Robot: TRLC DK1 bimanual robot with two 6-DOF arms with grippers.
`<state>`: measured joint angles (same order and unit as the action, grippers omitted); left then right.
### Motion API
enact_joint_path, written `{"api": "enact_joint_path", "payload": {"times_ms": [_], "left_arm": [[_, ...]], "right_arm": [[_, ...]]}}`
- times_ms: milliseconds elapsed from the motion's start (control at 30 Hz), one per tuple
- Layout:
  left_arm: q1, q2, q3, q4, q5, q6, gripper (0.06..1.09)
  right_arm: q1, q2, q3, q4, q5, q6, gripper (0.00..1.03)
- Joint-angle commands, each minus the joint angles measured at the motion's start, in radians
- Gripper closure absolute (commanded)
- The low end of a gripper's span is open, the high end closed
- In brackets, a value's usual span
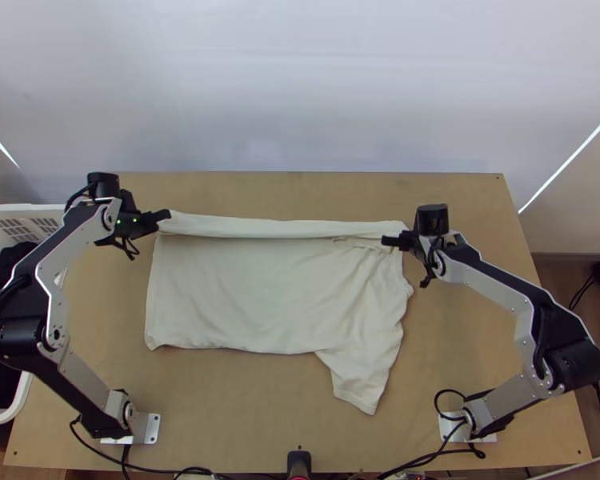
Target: Fold the t-shirt
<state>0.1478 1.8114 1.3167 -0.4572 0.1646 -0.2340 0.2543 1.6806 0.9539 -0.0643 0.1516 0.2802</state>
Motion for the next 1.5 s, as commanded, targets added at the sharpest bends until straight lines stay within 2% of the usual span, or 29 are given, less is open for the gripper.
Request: {"api": "enact_joint_path", "payload": {"times_ms": [0, 633, 667, 700, 733, 767, 800, 833, 933, 1033, 1067, 1100, 1133, 1200, 1267, 1300, 1400, 1433, 1467], "left_arm": [[0.015, -0.047, -0.074, 0.028, 0.007, 0.010, 1.05], [-0.002, -0.119, -0.183, 0.040, 0.006, 0.005, 1.03], [-0.002, -0.138, -0.192, 0.040, 0.006, 0.009, 0.92], [-0.004, -0.165, -0.214, 0.038, 0.007, 0.021, 0.72], [-0.004, -0.199, -0.243, 0.038, 0.007, 0.035, 0.47], [-0.007, -0.235, -0.272, 0.038, 0.009, 0.058, 0.29], [-0.007, -0.262, -0.293, 0.040, 0.007, 0.070, 0.15], [-0.002, -0.276, -0.304, 0.040, 0.007, 0.073, 0.10], [0.042, -0.313, -0.327, 0.025, 0.007, 0.090, 0.10], [0.085, -0.342, -0.347, 0.023, 0.007, 0.105, 0.10], [0.091, -0.354, -0.350, 0.023, 0.007, 0.105, 0.10], [0.093, -0.368, -0.353, 0.022, 0.007, 0.105, 0.10], [0.095, -0.386, -0.359, 0.022, 0.007, 0.105, 0.10], [0.095, -0.414, -0.367, 0.022, 0.007, 0.101, 0.10], [0.093, -0.429, -0.369, 0.022, 0.009, 0.093, 0.10], [0.088, -0.435, -0.369, 0.022, 0.009, 0.085, 0.10], [0.070, -0.455, -0.367, 0.017, 0.009, 0.062, 0.10], [0.064, -0.465, -0.369, 0.012, 0.009, 0.059, 0.10], [0.056, -0.472, -0.369, 0.008, 0.007, 0.053, 0.10]], "right_arm": [[0.022, -0.048, -0.080, 0.001, 0.009, 0.013, 1.00], [0.071, -0.044, -0.135, 0.009, 0.028, 0.059, 0.99], [0.074, -0.058, -0.138, 0.001, 0.029, 0.068, 0.91], [0.077, -0.084, -0.150, -0.005, 0.029, 0.083, 0.83], [0.079, -0.119, -0.168, -0.006, 0.029, 0.093, 0.73], [0.085, -0.160, -0.190, -0.008, 0.029, 0.097, 0.64], [0.089, -0.206, -0.213, -0.017, 0.029, 0.099, 0.58], [0.094, -0.248, -0.230, -0.037, 0.029, 0.099, 0.54], [0.112, -0.384, -0.277, -0.129, 0.029, 0.103, 0.40], [0.123, -0.529, -0.337, -0.178, 0.028, 0.116, 0.18], [0.129, -0.561, -0.342, -0.226, 0.028, 0.129, 0.15], [0.142, -0.585, -0.331, -0.299, 0.028, 0.151, 0.15], [0.158, -0.613, -0.323, -0.399, 0.028, 0.209, 0.15], [0.223, -0.673, -0.333, -0.514, 0.028, 0.280, 0.15], [0.296, -0.739, -0.357, -0.600, 0.029, 0.321, 0.15], [0.307, -0.757, -0.374, -0.626, 0.029, 0.326, 0.15], [0.300, -0.800, -0.379, -0.726, -0.009, 0.412, 0.16], [0.296, -0.848, -0.386, -0.729, -0.044, 0.429, 0.21], [0.289, -0.892, -0.389, -0.743, -0.075, 0.479, 0.32]]}}
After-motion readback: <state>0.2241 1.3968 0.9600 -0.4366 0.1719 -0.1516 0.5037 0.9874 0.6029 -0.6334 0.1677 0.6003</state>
